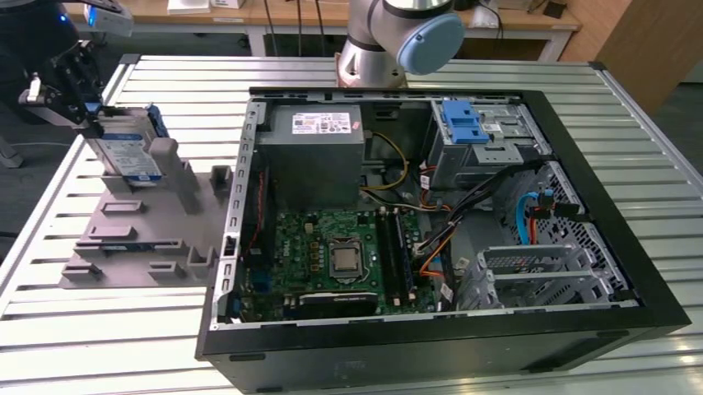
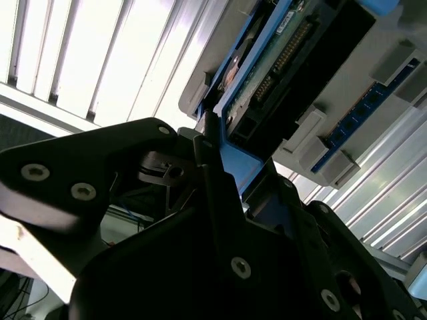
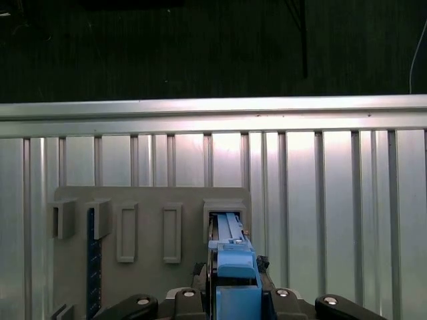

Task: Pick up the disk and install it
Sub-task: 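Pick up the disk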

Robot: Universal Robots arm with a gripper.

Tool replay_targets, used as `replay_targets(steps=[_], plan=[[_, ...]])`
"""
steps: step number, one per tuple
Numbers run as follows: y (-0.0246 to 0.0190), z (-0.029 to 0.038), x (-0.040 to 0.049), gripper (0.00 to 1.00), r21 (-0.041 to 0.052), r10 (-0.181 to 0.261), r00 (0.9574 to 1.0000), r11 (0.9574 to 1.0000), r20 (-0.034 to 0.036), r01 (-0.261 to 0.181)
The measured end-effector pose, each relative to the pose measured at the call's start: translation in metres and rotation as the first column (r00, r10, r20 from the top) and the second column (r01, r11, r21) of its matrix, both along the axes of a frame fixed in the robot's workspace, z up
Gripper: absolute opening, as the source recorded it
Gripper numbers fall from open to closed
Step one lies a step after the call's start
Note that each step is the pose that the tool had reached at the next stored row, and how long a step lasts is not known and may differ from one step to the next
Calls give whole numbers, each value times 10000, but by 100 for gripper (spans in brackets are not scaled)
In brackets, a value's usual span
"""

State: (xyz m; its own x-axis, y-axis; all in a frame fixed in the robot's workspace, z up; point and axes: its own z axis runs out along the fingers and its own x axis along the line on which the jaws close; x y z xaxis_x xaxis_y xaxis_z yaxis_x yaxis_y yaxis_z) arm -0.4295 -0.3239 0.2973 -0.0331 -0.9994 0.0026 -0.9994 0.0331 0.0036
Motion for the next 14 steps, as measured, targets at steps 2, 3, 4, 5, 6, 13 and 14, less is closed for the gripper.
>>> replay_targets(steps=[2,3,4,5,6,13,14], plan=[[0,10,-1,36,-2,0,10000,10000,-6,0],[0,15,0,36,-1,0,10000,10000,-3,0],[0,20,0,36,-1,0,10000,10000,-1,0],[0,28,0,36,-1,0,10000,10000,-3,0],[0,35,0,36,0,0,10000,10000,-1,0],[0,84,0,36,0,0,10000,10000,-1,0],[0,91,0,36,0,0,10000,10000,-1,0]])
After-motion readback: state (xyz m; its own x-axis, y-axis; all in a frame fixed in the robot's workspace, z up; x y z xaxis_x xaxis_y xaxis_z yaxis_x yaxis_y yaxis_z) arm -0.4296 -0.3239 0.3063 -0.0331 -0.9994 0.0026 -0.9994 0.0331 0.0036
